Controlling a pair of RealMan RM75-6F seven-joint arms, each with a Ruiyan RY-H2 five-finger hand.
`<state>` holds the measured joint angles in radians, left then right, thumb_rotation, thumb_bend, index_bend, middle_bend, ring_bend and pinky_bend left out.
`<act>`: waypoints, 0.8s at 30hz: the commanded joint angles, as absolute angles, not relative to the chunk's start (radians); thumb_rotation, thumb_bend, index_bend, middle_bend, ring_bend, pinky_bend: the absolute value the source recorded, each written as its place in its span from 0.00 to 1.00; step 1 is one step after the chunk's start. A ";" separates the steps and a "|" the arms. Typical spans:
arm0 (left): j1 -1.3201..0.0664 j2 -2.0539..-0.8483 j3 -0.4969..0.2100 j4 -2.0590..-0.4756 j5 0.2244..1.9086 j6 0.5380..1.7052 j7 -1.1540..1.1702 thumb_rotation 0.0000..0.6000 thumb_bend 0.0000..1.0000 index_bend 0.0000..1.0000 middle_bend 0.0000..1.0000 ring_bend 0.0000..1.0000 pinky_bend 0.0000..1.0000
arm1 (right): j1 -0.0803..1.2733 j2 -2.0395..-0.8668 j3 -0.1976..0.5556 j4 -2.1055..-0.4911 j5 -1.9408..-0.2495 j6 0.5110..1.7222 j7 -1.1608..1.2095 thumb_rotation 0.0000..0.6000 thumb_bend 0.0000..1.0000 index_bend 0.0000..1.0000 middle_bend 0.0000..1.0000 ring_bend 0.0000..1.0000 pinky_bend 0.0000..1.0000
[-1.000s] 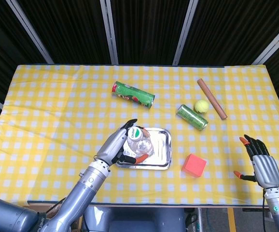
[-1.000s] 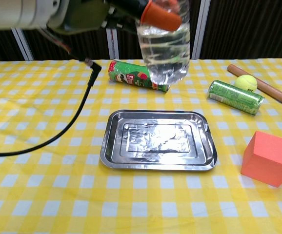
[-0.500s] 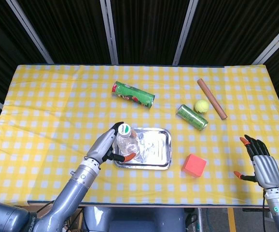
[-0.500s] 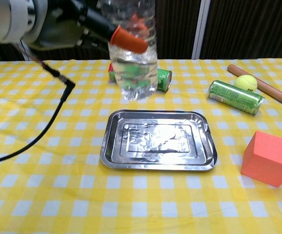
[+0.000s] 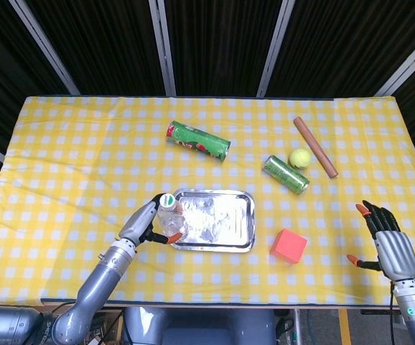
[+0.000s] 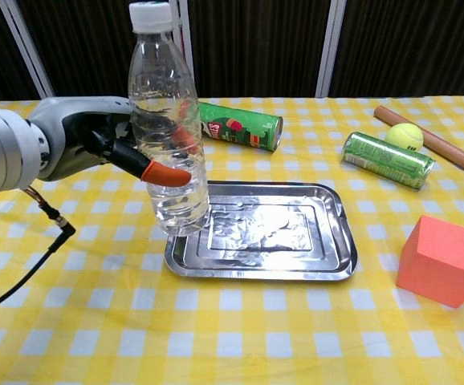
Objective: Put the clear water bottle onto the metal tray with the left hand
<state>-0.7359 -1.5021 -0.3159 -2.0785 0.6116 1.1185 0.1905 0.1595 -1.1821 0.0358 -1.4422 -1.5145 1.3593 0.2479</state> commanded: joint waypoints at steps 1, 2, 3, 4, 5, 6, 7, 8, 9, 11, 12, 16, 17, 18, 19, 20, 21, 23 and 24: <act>-0.766 -1.511 -0.355 -2.129 0.608 1.148 0.218 1.00 0.42 0.51 0.48 0.04 0.06 | 0.160 -1.183 0.036 -1.442 -1.514 1.358 0.247 1.00 0.05 0.05 0.00 0.00 0.00; -0.778 -1.514 -0.371 -2.152 0.602 1.161 0.230 1.00 0.42 0.51 0.48 0.04 0.06 | 0.160 -1.183 0.036 -1.442 -1.513 1.358 0.247 1.00 0.05 0.05 0.00 0.00 0.00; -0.793 -1.515 -0.393 -2.187 0.595 1.176 0.244 1.00 0.42 0.51 0.48 0.04 0.06 | 0.160 -1.183 0.036 -1.442 -1.513 1.358 0.247 1.00 0.05 0.05 0.00 0.00 0.00; -0.807 -1.513 -0.413 -2.223 0.580 1.192 0.258 1.00 0.42 0.51 0.48 0.04 0.06 | 0.160 -1.182 0.036 -1.441 -1.513 1.358 0.248 1.00 0.05 0.05 0.00 0.00 0.00; -0.819 -1.509 -0.434 -2.256 0.571 1.203 0.268 1.00 0.42 0.51 0.48 0.04 0.06 | 0.160 -1.182 0.036 -1.441 -1.513 1.359 0.248 1.00 0.05 0.05 0.00 0.00 0.00; -0.834 -1.501 -0.462 -2.300 0.550 1.225 0.284 1.00 0.42 0.51 0.48 0.03 0.06 | 0.160 -1.182 0.036 -1.441 -1.513 1.360 0.249 1.00 0.05 0.05 0.00 0.00 0.00; -0.852 -1.489 -0.493 -2.347 0.535 1.250 0.309 1.00 0.42 0.51 0.48 0.04 0.06 | 0.159 -1.181 0.036 -1.441 -1.514 1.360 0.251 1.00 0.05 0.05 0.00 0.00 0.00; -0.876 -1.483 -0.521 -2.356 0.530 1.265 0.332 1.00 0.42 0.51 0.48 0.04 0.06 | 0.159 -1.181 0.036 -1.441 -1.515 1.361 0.253 1.00 0.05 0.05 0.00 0.00 0.00; -0.895 -1.482 -0.542 -2.356 0.528 1.279 0.348 1.00 0.42 0.52 0.49 0.04 0.06 | 0.159 -1.180 0.036 -1.442 -1.516 1.361 0.254 1.00 0.05 0.05 0.00 0.00 0.00; -0.921 -1.479 -0.564 -2.356 0.541 1.314 0.380 1.00 0.42 0.52 0.49 0.03 0.06 | 0.159 -1.180 0.035 -1.443 -1.518 1.363 0.255 1.00 0.05 0.05 0.00 0.00 0.00; -0.925 -1.479 -0.564 -2.356 0.543 1.325 0.387 1.00 0.42 0.52 0.49 0.03 0.06 | 0.159 -1.179 0.034 -1.444 -1.519 1.364 0.256 1.00 0.05 0.05 0.00 0.00 0.00; -0.908 -1.466 -0.524 -2.356 0.516 1.372 0.397 1.00 0.42 0.52 0.49 0.04 0.06 | 0.157 -1.178 0.031 -1.452 -1.528 1.371 0.252 1.00 0.05 0.05 0.00 0.00 0.00; -0.896 -1.460 -0.508 -2.356 0.509 1.372 0.387 1.00 0.42 0.52 0.49 0.04 0.06 | 0.156 -1.178 0.030 -1.454 -1.530 1.372 0.249 1.00 0.05 0.05 0.00 0.00 0.00; -0.882 -1.455 -0.491 -2.356 0.503 1.370 0.375 1.00 0.42 0.52 0.49 0.04 0.06 | 0.156 -1.177 0.030 -1.456 -1.530 1.373 0.248 1.00 0.05 0.05 0.00 0.00 0.00; -0.860 -1.444 -0.464 -2.356 0.494 1.362 0.359 1.00 0.42 0.52 0.48 0.04 0.06 | 0.155 -1.177 0.029 -1.459 -1.531 1.375 0.247 1.00 0.05 0.05 0.00 0.00 0.00; -0.840 -1.429 -0.439 -2.356 0.488 1.349 0.343 1.00 0.42 0.52 0.49 0.04 0.06 | 0.155 -1.176 0.029 -1.460 -1.532 1.376 0.245 1.00 0.05 0.05 0.00 0.00 0.00; -0.822 -1.414 -0.422 -2.356 0.491 1.334 0.326 1.00 0.42 0.52 0.49 0.04 0.06 | 0.155 -1.176 0.029 -1.461 -1.531 1.376 0.242 1.00 0.05 0.05 0.00 0.00 0.00; -0.790 -1.388 -0.393 -2.356 0.498 1.303 0.289 1.00 0.42 0.52 0.49 0.04 0.06 | 0.156 -1.178 0.030 -1.459 -1.527 1.370 0.237 1.00 0.05 0.05 0.00 0.00 0.00; -0.781 -1.379 -0.385 -2.356 0.501 1.291 0.276 1.00 0.42 0.52 0.49 0.04 0.06 | 0.157 -1.179 0.030 -1.457 -1.524 1.367 0.234 1.00 0.05 0.05 0.00 0.00 0.00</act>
<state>-0.8080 -1.4072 -0.4093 -2.3558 0.5006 1.3206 0.3094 0.1566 -1.1785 0.0300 -1.4585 -1.5258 1.3689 0.2360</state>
